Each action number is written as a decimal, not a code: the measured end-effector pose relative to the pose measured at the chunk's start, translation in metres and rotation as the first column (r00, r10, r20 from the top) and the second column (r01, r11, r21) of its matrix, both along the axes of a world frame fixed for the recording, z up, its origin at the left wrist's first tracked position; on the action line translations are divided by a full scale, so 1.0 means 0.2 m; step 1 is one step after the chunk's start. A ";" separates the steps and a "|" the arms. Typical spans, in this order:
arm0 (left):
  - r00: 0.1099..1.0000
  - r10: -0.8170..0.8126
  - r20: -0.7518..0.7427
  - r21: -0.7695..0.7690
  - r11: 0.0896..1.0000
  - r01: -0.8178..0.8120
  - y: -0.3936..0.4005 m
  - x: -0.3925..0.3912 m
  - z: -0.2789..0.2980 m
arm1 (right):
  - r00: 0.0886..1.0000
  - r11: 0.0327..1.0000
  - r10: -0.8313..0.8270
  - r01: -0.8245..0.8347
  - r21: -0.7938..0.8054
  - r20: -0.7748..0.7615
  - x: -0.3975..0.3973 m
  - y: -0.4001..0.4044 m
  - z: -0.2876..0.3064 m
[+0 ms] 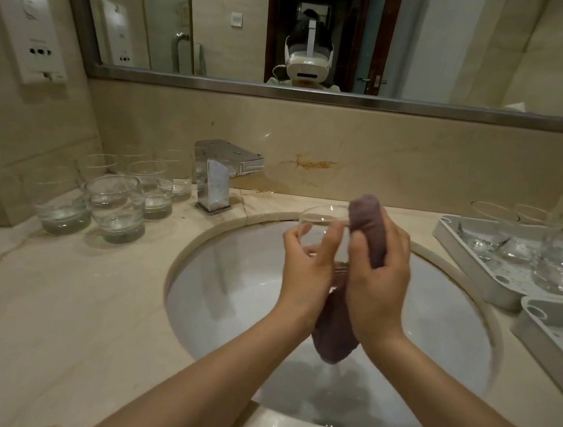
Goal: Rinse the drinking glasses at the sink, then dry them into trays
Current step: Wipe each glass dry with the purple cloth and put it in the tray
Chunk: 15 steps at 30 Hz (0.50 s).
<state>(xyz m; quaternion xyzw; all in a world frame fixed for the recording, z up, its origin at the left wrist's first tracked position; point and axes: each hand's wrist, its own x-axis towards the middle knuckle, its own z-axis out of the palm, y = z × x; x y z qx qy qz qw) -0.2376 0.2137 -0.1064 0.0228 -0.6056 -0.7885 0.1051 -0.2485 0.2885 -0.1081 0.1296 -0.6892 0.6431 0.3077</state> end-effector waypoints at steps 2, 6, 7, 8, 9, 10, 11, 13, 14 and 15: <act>0.999 -0.042 0.000 -0.022 0.999 0.042 0.02 0.01 0.00 | 0.965 0.971 0.129 -0.076 -0.228 0.229 -0.01 0.05 0.04; 0.995 -0.091 -0.046 -0.088 0.992 0.087 0.01 0.01 0.00 | 0.749 0.775 0.496 -0.154 -0.613 0.439 -0.01 0.07 0.07; 0.993 -0.106 -0.054 -0.110 0.989 0.099 0.00 0.01 0.01 | 0.731 0.768 0.513 -0.158 -0.621 0.449 -0.01 0.07 0.07; 0.993 -0.107 -0.057 -0.148 0.984 0.097 -0.01 0.01 0.01 | 0.739 0.776 0.499 -0.147 -0.614 0.454 -0.01 0.07 0.07; 0.993 -0.101 -0.055 -0.192 0.977 0.089 -0.01 0.01 0.02 | 0.756 0.786 0.469 -0.122 -0.606 0.456 -0.01 0.06 0.08; 0.995 -0.082 -0.049 -0.238 0.969 0.068 -0.02 0.01 0.03 | 0.774 0.801 0.433 -0.095 -0.592 0.462 -0.02 0.07 0.07; 0.997 -0.056 -0.053 -0.271 0.962 0.040 -0.03 0.01 0.03 | 0.787 0.814 0.409 -0.084 -0.575 0.463 -0.02 0.07 0.08; 0.996 -0.010 -0.090 -0.290 0.957 -0.016 -0.04 0.01 0.03 | 0.814 0.851 0.364 -0.094 -0.516 0.452 -0.02 0.07 0.10; 0.995 0.012 -0.101 -0.265 0.963 -0.039 -0.04 0.01 0.03 | 0.840 0.882 0.325 -0.103 -0.461 0.434 -0.02 0.07 0.10; 0.995 0.030 -0.094 -0.217 0.975 -0.050 -0.04 0.01 0.03 | 0.874 0.912 0.284 -0.121 -0.391 0.393 0.00 0.06 0.10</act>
